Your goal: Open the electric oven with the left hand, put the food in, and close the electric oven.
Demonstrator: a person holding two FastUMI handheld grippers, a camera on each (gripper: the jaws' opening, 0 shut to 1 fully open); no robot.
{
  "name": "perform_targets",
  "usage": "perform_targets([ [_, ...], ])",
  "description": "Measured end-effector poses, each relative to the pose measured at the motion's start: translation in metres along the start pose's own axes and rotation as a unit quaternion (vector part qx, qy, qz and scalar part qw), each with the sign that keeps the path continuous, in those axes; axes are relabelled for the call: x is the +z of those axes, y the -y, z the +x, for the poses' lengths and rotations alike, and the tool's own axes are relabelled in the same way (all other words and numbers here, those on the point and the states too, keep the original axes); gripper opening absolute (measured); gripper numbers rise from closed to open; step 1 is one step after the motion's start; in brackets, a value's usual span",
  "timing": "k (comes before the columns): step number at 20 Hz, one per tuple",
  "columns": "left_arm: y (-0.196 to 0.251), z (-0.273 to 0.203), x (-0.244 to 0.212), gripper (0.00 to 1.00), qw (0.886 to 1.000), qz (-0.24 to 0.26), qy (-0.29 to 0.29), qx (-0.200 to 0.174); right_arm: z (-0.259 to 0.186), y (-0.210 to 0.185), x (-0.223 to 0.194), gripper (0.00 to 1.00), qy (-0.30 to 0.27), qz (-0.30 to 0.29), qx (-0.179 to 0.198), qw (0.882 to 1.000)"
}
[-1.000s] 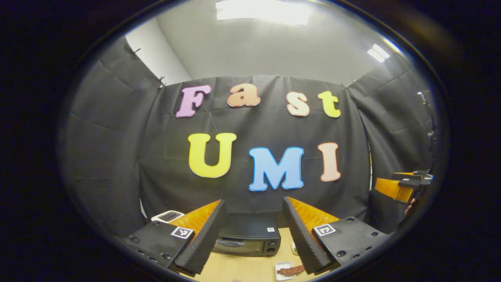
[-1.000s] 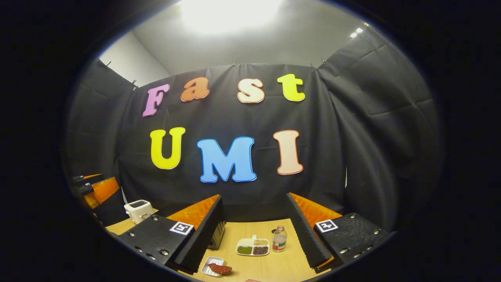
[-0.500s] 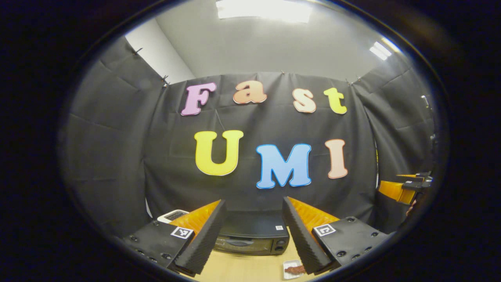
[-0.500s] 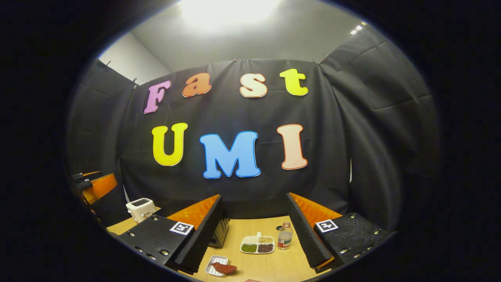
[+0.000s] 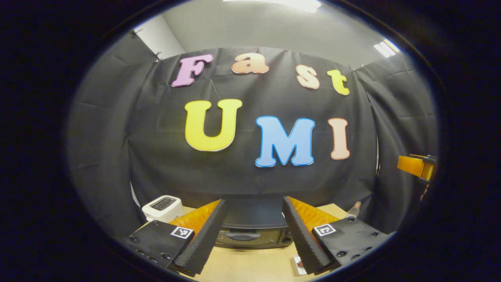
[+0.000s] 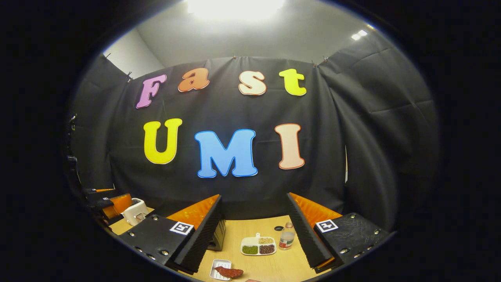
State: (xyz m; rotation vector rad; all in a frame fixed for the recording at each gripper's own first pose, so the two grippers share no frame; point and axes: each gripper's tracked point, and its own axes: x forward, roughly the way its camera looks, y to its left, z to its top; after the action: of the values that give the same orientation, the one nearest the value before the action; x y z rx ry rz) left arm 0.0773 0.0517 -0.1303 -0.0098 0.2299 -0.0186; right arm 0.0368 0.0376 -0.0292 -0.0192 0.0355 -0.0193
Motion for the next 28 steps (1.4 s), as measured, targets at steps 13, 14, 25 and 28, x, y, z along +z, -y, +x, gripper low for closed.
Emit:
perform_targets([
  [13,-0.018,0.136,-0.139,1.00,0.990,0.018,-0.142,-0.013,0.028,0.013,-0.047,0.98,-0.057,-0.020,-0.044,0.997],
  [14,-0.019,0.144,-0.147,0.92,0.989,0.020,-0.149,-0.013,0.030,0.015,-0.049,0.98,-0.058,-0.021,-0.048,0.997],
  [25,-0.029,0.180,-0.210,0.96,0.979,0.057,-0.195,-0.003,0.043,0.014,-0.050,0.98,-0.065,-0.027,-0.059,0.996],
  [28,-0.035,0.175,-0.217,0.97,0.979,0.022,-0.203,0.007,0.045,0.007,-0.047,0.98,-0.064,-0.022,-0.053,0.996],
])
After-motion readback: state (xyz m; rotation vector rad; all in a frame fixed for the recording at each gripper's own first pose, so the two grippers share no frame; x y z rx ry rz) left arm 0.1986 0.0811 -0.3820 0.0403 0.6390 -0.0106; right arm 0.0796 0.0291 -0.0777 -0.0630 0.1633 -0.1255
